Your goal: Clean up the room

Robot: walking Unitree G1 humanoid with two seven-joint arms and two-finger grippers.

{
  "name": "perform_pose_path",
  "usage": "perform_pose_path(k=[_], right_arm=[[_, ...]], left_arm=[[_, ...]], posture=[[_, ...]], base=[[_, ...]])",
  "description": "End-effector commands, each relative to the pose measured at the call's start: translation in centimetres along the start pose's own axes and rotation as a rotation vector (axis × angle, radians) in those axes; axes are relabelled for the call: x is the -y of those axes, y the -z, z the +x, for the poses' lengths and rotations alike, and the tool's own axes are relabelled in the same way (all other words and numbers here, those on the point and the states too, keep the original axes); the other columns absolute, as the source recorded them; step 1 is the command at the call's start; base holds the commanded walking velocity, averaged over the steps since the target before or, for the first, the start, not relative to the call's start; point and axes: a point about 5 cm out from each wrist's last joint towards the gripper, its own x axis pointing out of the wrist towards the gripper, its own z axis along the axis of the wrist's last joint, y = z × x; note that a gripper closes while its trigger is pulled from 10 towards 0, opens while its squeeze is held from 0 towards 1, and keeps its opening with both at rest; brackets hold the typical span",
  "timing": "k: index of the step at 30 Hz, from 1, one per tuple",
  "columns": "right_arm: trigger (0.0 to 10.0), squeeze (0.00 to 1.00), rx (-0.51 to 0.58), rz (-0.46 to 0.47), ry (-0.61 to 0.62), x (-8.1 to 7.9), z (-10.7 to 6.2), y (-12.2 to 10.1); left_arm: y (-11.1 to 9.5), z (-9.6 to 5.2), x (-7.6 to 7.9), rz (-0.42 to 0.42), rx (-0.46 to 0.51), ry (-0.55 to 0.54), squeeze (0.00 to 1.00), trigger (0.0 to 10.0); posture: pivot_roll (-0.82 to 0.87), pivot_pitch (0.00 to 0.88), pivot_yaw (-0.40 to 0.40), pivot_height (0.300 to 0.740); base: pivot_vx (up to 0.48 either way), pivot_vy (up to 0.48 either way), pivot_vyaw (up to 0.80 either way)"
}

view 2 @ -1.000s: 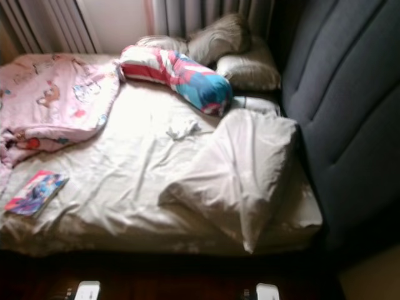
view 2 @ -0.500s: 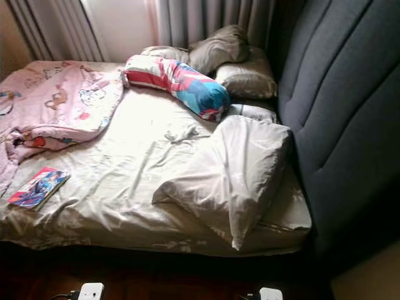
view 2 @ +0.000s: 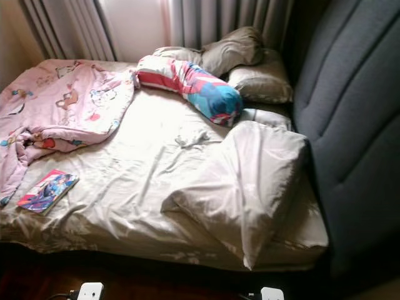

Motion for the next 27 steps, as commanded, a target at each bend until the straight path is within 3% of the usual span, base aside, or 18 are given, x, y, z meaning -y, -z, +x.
perform_pose_path(k=[1,5,10,19,27], right_arm=[[10.0,0.00,-0.019,0.025,0.009,0.2,-0.2,0.7],[10.0,0.00,-0.017,0.027,0.007,0.1,-0.2,0.7],[10.0,0.00,-0.001,0.027,0.008,0.1,-0.2,0.6],[10.0,0.00,0.056,0.054,-0.008,0.0,-0.2,0.2],[10.0,0.00,0.223,0.078,-0.039,-0.1,-0.5,-1.0]], left_arm=[[1.1,-0.3,-0.1,-0.004,-0.039,-0.001,0.00,10.0],[1.1,-0.2,-0.1,-0.005,-0.038,0.000,0.00,10.0],[1.0,-0.2,-0.1,-0.007,-0.032,-0.002,0.00,10.0],[1.0,-0.3,-0.2,-0.009,-0.026,-0.010,0.00,10.0],[0.3,-0.2,-0.3,-0.013,0.026,-0.015,0.00,10.0]], posture=[[-0.01,0.157,-0.014,0.740],[-0.01,0.159,-0.014,0.740],[-0.01,0.159,-0.014,0.740],[-0.01,0.161,-0.016,0.740],[-0.02,0.166,-0.017,0.740]], base=[[0.315,0.000,0.00],[0.317,0.000,-0.78],[0.308,0.000,0.00],[0.000,0.000,0.00],[0.000,0.000,0.00]])
